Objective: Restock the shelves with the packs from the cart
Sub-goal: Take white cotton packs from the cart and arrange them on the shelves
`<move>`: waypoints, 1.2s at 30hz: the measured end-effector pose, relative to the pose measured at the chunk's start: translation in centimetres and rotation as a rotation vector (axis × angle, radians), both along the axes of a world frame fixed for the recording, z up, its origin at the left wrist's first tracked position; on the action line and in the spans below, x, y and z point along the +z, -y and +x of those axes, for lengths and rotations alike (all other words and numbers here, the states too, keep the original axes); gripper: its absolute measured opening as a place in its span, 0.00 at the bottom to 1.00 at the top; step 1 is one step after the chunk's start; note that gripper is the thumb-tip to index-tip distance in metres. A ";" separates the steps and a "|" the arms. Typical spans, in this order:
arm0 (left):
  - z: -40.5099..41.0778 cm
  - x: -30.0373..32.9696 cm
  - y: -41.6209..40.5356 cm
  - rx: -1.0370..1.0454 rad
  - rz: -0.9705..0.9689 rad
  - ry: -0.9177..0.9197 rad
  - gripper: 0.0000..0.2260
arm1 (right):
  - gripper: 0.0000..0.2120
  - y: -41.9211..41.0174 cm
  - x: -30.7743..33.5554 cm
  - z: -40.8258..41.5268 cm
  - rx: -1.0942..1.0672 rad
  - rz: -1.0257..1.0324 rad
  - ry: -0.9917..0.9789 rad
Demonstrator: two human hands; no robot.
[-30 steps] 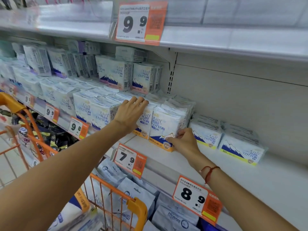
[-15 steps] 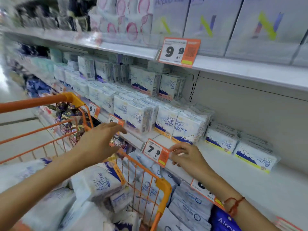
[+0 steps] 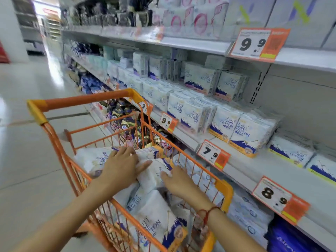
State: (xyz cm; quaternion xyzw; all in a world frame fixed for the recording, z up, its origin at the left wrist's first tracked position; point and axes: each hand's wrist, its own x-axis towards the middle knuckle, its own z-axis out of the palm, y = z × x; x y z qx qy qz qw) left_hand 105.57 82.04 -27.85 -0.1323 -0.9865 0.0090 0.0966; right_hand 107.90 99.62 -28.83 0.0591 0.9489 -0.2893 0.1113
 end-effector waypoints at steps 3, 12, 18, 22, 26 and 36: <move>0.0 -0.1 -0.1 -0.058 0.000 -0.042 0.29 | 0.22 0.0 -0.3 -0.6 -0.049 -0.021 0.047; 0.9 3.4 0.0 -0.590 1.047 0.328 0.06 | 0.43 -4.7 2.4 1.2 0.335 0.028 -0.472; 2.0 5.7 -1.2 -0.748 1.072 0.373 0.07 | 0.36 -6.2 5.0 2.0 0.451 -0.246 -0.252; 2.4 5.4 -0.1 -0.327 0.874 0.264 0.24 | 0.29 -8.1 3.9 3.4 0.226 -0.255 -0.318; 4.6 4.5 -0.6 -0.191 -0.130 0.802 0.36 | 0.30 -9.5 3.4 4.1 0.004 -0.500 -0.341; 4.7 3.4 -2.5 -0.248 -0.068 0.792 0.31 | 0.20 -11.3 5.3 5.4 -0.219 -0.832 -0.496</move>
